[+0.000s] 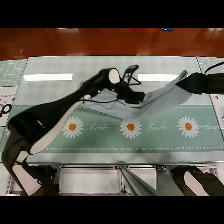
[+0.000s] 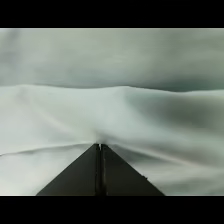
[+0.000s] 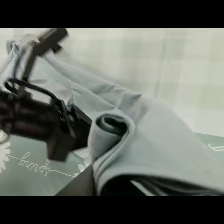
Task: Fold the shirts.
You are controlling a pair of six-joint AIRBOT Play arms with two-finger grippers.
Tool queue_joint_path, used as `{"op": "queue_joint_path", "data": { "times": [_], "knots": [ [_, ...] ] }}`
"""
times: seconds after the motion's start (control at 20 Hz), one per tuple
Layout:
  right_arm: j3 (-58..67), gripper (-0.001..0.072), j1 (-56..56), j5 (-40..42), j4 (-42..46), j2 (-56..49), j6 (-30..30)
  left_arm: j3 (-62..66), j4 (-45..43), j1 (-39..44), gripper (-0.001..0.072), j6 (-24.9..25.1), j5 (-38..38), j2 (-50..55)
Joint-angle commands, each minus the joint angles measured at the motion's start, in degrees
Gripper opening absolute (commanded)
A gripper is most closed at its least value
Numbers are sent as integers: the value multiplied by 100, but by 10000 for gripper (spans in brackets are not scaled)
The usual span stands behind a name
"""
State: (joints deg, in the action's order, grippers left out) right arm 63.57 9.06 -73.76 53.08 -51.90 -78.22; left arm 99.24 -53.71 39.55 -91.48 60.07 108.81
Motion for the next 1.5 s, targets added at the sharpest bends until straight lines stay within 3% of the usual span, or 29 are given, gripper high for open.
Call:
{"op": "queue_joint_path", "data": {
  "times": [0.0,0.15,0.35,0.55,0.7,1.0,1.05,1.1,1.15,1.3,1.45],
  "knots": [
    [22,23,-175,201,-444,-326,-42,-168,-841,-616,27,81,625,-678],
    [361,23,-1003,710,-713,-953,-52,-1388,-1410,-1340,27,28,341,-1969],
    [1502,23,-2310,1427,-1108,-2393,-111,-3663,-1423,-2380,27,26,-533,-4116],
    [2809,23,-3226,1709,-1681,-4094,-212,-5049,-1401,-2929,27,11,-717,-5648],
    [3589,23,-3657,1700,-1856,-5152,-326,-5488,-1386,-2999,27,7,-715,-6205],
    [4190,24,-3904,1742,-2009,-6234,-431,-5558,-1335,-2999,27,-37,-844,-6186],
    [4190,113,-3906,1847,-1993,-6297,-426,-5556,-1333,-2999,27,-37,-881,-6168],
    [4190,386,-3906,2004,-2006,-6336,-424,-5556,-1333,-2999,27,-37,-916,-6144],
    [4190,420,-3901,2092,-2000,-6332,-400,-5558,-1333,-2999,27,-37,-962,-6118],
    [4194,419,-3517,1550,-2361,-6070,-404,-5539,-1384,-3128,27,-31,-1370,-6037],
    [4194,418,-2549,-282,-2253,-5407,-382,-5014,-1244,-3950,27,-33,-1088,-6074]
  ]
}}
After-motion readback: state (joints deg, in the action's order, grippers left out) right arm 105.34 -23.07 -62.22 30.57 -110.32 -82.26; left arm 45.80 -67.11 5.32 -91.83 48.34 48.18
